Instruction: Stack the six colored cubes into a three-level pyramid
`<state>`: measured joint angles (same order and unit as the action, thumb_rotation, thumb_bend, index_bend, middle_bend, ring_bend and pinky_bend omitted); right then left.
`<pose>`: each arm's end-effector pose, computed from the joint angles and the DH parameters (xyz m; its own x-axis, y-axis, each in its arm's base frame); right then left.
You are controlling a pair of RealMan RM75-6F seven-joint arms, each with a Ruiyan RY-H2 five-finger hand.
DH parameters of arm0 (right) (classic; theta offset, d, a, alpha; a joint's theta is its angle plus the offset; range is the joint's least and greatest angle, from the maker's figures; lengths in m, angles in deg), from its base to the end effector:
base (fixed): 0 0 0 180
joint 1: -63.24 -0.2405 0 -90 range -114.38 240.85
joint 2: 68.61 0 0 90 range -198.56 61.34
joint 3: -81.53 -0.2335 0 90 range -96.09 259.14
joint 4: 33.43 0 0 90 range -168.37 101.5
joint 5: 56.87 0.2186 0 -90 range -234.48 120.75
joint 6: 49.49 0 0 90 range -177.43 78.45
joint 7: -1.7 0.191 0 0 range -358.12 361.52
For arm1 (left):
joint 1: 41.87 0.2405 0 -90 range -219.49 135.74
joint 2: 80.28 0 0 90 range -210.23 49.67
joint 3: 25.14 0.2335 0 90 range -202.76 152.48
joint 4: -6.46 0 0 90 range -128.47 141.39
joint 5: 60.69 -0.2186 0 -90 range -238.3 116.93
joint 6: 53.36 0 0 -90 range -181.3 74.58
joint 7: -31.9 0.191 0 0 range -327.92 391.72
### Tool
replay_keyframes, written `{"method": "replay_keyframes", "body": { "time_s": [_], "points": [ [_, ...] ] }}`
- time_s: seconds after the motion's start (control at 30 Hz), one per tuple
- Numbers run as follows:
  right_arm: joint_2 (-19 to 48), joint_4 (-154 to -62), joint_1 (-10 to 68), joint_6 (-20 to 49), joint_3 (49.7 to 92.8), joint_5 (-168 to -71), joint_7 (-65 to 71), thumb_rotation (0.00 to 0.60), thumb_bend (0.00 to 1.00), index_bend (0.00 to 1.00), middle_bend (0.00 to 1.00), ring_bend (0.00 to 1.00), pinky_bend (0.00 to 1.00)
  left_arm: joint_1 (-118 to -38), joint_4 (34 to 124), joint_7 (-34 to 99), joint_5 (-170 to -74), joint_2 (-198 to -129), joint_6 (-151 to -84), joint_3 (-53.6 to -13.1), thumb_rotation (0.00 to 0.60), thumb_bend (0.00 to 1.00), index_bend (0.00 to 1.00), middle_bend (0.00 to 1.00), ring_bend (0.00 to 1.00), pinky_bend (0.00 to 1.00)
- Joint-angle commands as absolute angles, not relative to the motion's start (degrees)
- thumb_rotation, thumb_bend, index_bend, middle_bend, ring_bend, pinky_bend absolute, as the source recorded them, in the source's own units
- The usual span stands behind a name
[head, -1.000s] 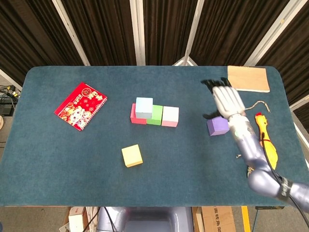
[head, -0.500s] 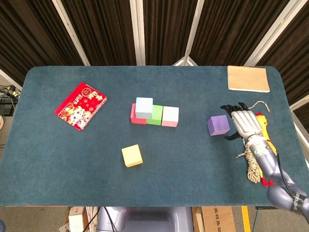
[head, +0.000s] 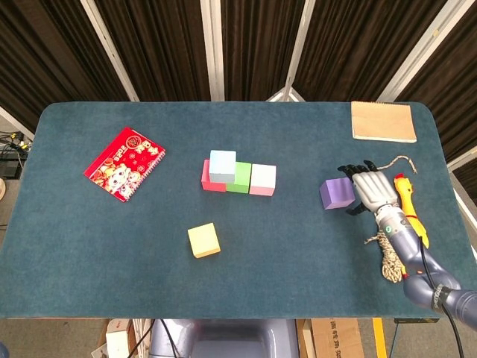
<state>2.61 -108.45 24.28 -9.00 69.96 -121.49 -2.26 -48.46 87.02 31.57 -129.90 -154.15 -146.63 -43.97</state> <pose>-0.2445 -0.4260 0.0705 0.4954 -0.3214 0.8070 -0.8681 -0.1503 0.4731 -0.3272 0.2706 0.2125 0.3795 -0.4158 0.8265 0.9181 0.2798 -0.2808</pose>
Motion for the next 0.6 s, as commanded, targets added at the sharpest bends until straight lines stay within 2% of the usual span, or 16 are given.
{"method": "replay_keyframes", "body": {
  "time_s": [0.03,0.6],
  "points": [
    [4.0,-105.4,23.2,-10.2,70.5,-123.4,-0.1,0.600,0.09,0.17,0.19,0.17,0.00,-48.2,87.4,32.2,-130.2,-154.1,-147.2,-43.9,0.600,0.32,0.16,0.11,0.01,0.00],
    [7.3,-99.1,21.5,-12.1,71.6,-127.1,6.2,0.600,0.09,0.17,0.19,0.17,0.00,-48.4,87.0,33.6,-129.6,-154.6,-147.1,-44.3,0.600,0.32,0.16,0.11,0.01,0.00]
  ]
}}
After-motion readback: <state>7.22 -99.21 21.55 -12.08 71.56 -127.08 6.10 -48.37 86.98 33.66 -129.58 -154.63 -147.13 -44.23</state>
